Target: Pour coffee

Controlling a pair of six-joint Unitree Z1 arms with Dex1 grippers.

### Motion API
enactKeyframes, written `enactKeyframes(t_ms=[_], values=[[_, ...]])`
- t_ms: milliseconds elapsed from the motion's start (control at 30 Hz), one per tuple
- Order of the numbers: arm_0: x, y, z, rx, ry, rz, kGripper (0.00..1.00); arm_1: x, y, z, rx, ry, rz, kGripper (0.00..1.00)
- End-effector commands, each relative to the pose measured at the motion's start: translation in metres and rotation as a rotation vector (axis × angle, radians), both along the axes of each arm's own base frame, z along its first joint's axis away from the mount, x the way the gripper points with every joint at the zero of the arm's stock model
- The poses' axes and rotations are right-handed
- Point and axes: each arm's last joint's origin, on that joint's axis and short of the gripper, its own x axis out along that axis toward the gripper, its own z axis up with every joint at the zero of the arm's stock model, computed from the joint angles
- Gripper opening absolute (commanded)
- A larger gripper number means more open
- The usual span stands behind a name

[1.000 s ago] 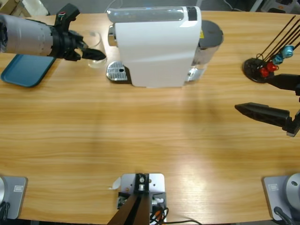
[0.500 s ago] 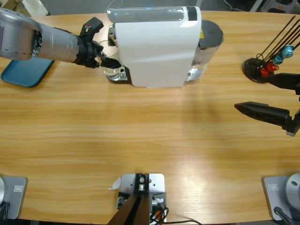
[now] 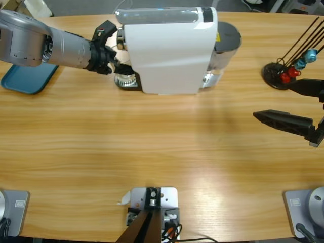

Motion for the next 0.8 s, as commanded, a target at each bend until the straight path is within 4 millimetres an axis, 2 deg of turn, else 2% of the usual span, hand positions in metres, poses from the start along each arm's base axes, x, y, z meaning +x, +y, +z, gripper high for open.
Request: enactKeyframes(t_ms=[33, 233, 500, 567, 700, 767, 800], values=[[-0.013, 0.006, -0.015, 0.023, 0.058, -0.004, 0.996, -0.001, -0.003, -0.011, -0.021, 0.020, -0.011, 1.000], [-0.028, 0.019, -0.002, 0.022, 0.057, 0.003, 0.996, -0.001, -0.003, -0.012, -0.023, 0.021, -0.012, 1.000], [-0.052, 0.041, 0.034, 0.005, 0.043, 0.005, 0.996, 0.000, -0.002, -0.013, -0.029, 0.024, -0.011, 1.000], [-0.063, 0.048, 0.047, 0.001, 0.044, 0.009, 0.996, 0.000, -0.001, -0.013, -0.029, 0.024, -0.010, 1.000], [-0.094, 0.082, 0.088, -0.034, 0.055, 0.065, 0.993, 0.001, 0.000, -0.011, -0.032, 0.019, 0.005, 1.000], [-0.110, 0.095, 0.101, -0.005, 0.104, 0.079, 0.987, 0.004, 0.002, -0.006, -0.043, 0.015, 0.002, 1.000], [-0.115, 0.099, 0.103, 0.007, 0.123, 0.084, 0.987, 0.007, 0.001, -0.004, -0.051, 0.018, -0.015, 0.944]])
